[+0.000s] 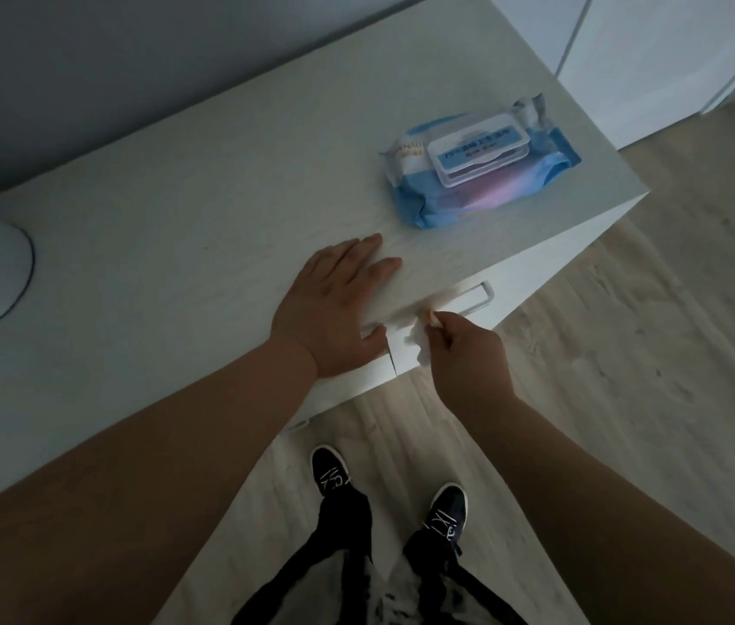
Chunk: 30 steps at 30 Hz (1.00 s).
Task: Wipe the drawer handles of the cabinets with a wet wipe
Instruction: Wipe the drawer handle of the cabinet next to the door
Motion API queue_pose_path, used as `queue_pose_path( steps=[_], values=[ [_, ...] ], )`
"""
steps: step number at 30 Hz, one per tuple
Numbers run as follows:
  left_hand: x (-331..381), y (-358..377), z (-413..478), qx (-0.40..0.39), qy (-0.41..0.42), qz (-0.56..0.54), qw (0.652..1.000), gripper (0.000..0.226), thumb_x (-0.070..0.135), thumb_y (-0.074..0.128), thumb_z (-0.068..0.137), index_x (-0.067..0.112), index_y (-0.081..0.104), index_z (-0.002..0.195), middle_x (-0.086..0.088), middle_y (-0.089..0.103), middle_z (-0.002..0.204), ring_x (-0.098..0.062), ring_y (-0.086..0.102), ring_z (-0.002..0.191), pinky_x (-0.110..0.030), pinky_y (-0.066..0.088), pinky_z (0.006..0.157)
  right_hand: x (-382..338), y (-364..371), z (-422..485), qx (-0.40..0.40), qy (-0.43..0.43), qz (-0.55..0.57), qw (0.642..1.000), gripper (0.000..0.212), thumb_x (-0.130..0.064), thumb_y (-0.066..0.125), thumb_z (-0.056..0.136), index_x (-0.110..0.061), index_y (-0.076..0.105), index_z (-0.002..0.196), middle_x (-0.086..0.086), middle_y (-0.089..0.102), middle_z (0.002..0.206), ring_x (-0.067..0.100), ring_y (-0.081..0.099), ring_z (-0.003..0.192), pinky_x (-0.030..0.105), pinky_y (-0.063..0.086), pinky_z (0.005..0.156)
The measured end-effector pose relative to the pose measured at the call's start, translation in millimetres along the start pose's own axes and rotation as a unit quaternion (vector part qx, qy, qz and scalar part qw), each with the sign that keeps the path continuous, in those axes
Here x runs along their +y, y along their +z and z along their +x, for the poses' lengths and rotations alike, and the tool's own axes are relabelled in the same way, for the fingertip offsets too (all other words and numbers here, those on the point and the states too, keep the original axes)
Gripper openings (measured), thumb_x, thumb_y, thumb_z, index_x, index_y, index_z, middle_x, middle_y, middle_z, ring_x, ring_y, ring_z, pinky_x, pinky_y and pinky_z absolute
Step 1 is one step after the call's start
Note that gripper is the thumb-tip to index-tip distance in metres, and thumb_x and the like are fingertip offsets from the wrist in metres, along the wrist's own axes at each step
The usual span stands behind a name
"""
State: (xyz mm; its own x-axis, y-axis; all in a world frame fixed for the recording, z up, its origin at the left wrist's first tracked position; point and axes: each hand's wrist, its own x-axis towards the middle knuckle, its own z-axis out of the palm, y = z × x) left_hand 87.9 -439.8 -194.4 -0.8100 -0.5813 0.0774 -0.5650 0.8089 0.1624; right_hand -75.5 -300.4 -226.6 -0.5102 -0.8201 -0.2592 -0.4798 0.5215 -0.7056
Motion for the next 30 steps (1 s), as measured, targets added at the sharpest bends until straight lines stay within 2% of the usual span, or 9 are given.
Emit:
queue_pose_path(
  steps=[4, 6, 9, 13, 16, 18, 23, 27, 30],
  values=[
    [1, 0, 0, -0.002, -0.005, 0.004, 1.0, 0.082, 0.05, 0.057, 0.078, 0.024, 0.047, 0.154, -0.006, 0.033, 0.167, -0.033, 0.038, 0.147, -0.051, 0.03, 0.121, -1, -6, 1, 0.012, 0.016, 0.071, 0.997, 0.025, -0.036, 0.05, 0.105, -0.026, 0.072, 0.098, -0.011, 0.072, 0.073, 0.005, 0.065, 0.068, 0.033, 0.057, 0.069],
    [1, 0, -1, 0.001, -0.003, 0.005, 1.0, 0.081, 0.049, 0.058, 0.079, 0.024, 0.048, 0.154, -0.006, 0.034, 0.167, -0.033, 0.039, 0.147, -0.051, 0.03, 0.121, -1, -3, -2, 0.012, 0.003, 0.069, 0.998, 0.025, -0.034, 0.049, 0.106, -0.025, 0.072, 0.102, -0.011, 0.074, 0.075, 0.004, 0.066, 0.069, 0.03, 0.057, 0.07],
    [1, -1, 1, -0.009, -0.003, 0.007, 1.0, 0.081, 0.049, 0.057, 0.079, 0.023, 0.047, 0.155, -0.007, 0.033, 0.167, -0.033, 0.038, 0.148, -0.051, 0.029, 0.121, -3, 2, 0, 0.014, 0.007, 0.048, 0.999, 0.023, -0.03, 0.05, 0.106, -0.023, 0.07, 0.096, -0.008, 0.071, 0.073, 0.007, 0.063, 0.065, 0.028, 0.053, 0.063],
    [1, 1, 1, 0.008, 0.009, 0.005, 1.0, 0.08, 0.046, 0.061, 0.079, 0.02, 0.049, 0.153, -0.009, 0.035, 0.166, -0.035, 0.041, 0.147, -0.053, 0.032, 0.119, -1, -2, 3, 0.022, 0.049, 0.118, 0.992, 0.025, -0.035, 0.053, 0.105, -0.029, 0.066, 0.085, -0.012, 0.068, 0.07, 0.003, 0.063, 0.066, 0.021, 0.047, 0.062],
    [1, 0, 2, 0.004, 0.006, 0.006, 1.0, 0.08, 0.046, 0.061, 0.079, 0.02, 0.049, 0.153, -0.009, 0.035, 0.166, -0.035, 0.04, 0.147, -0.052, 0.031, 0.12, -6, 4, 1, 0.021, 0.034, 0.076, 0.996, 0.034, -0.034, 0.05, 0.106, -0.03, 0.057, 0.073, -0.012, 0.062, 0.06, 0.003, 0.059, 0.059, 0.013, 0.038, 0.054],
    [1, -1, 2, 0.0, 0.002, 0.005, 1.0, 0.08, 0.046, 0.061, 0.079, 0.021, 0.049, 0.154, -0.009, 0.035, 0.166, -0.034, 0.04, 0.147, -0.052, 0.031, 0.12, -11, 2, 2, 0.021, 0.037, 0.056, 0.998, 0.042, -0.032, 0.05, 0.106, -0.029, 0.049, 0.064, -0.01, 0.055, 0.056, 0.006, 0.052, 0.053, 0.018, 0.032, 0.052],
    [1, 1, 1, 0.01, 0.004, 0.006, 1.0, 0.08, 0.043, 0.062, 0.078, 0.021, 0.049, 0.154, -0.008, 0.035, 0.166, -0.034, 0.04, 0.147, -0.052, 0.032, 0.12, -1, -2, 6, 0.019, 0.072, 0.132, 0.988, 0.042, -0.044, 0.051, 0.104, -0.018, 0.065, 0.074, -0.002, 0.066, 0.063, 0.013, 0.061, 0.06, 0.029, 0.049, 0.06],
    [0, 3, 2, 0.005, 0.002, 0.012, 1.0, 0.079, 0.045, 0.063, 0.079, 0.022, 0.048, 0.154, -0.007, 0.035, 0.166, -0.034, 0.04, 0.147, -0.052, 0.031, 0.12, -6, 9, 3, 0.019, 0.067, 0.119, 0.99, 0.043, -0.041, 0.05, 0.105, -0.014, 0.064, 0.074, 0.004, 0.062, 0.061, 0.022, 0.06, 0.061, 0.034, 0.049, 0.06],
    [-2, 5, 1, -0.005, 0.003, 0.02, 1.0, 0.079, 0.047, 0.063, 0.082, 0.024, 0.046, 0.155, -0.006, 0.032, 0.168, -0.033, 0.038, 0.149, -0.052, 0.031, 0.12, 3, 0, 8, 0.01, 0.046, 0.102, 0.994, 0.037, -0.042, 0.051, 0.105, -0.02, 0.07, 0.082, -0.004, 0.067, 0.064, 0.011, 0.062, 0.061, 0.028, 0.051, 0.06]
  ],
)
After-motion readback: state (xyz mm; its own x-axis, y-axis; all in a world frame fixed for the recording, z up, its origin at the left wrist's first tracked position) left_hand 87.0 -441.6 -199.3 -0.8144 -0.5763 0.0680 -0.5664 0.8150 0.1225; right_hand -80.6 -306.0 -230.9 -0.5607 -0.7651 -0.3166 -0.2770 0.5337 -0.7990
